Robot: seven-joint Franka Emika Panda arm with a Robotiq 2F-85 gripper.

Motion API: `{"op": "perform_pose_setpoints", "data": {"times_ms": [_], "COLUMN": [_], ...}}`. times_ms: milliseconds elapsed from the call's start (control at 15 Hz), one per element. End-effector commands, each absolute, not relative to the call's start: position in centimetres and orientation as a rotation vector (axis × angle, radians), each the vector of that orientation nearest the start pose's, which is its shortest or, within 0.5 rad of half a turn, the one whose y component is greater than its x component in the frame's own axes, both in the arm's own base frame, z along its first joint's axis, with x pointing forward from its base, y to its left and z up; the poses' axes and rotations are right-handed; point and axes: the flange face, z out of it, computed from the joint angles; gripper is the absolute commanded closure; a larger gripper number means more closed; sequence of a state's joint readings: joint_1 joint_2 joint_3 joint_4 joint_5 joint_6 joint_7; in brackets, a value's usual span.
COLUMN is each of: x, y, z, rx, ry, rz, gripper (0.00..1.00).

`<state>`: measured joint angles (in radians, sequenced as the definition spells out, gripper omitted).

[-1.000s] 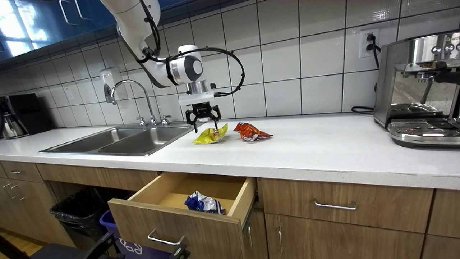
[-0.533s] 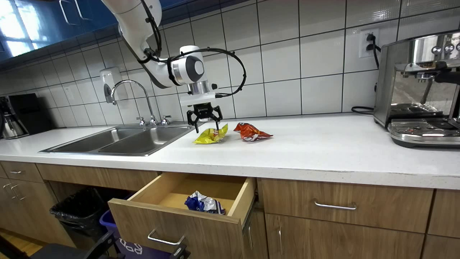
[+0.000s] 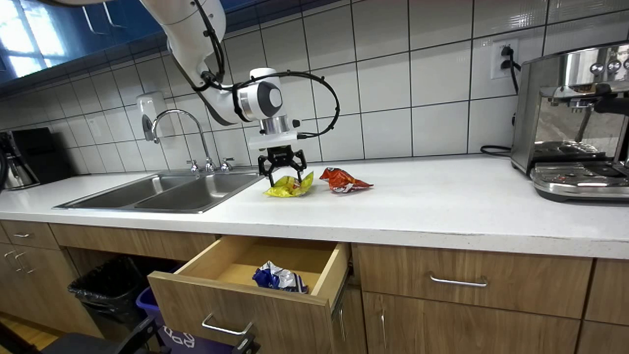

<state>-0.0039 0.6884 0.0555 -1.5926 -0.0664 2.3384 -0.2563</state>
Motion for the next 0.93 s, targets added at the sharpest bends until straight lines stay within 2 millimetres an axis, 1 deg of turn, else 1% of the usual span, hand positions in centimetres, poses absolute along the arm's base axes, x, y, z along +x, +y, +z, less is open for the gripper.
{"op": "perform_pose_setpoints", "data": {"times_ms": [0, 867], "x": [70.5, 69.2], "y": [2.9, 2.7], "z": [23.7, 22.6], "rx": [-3.095, -3.094], "ry": [-0.538, -0.533], "rz": [-0.057, 0.041], "gripper": [0.00, 0.00]}}
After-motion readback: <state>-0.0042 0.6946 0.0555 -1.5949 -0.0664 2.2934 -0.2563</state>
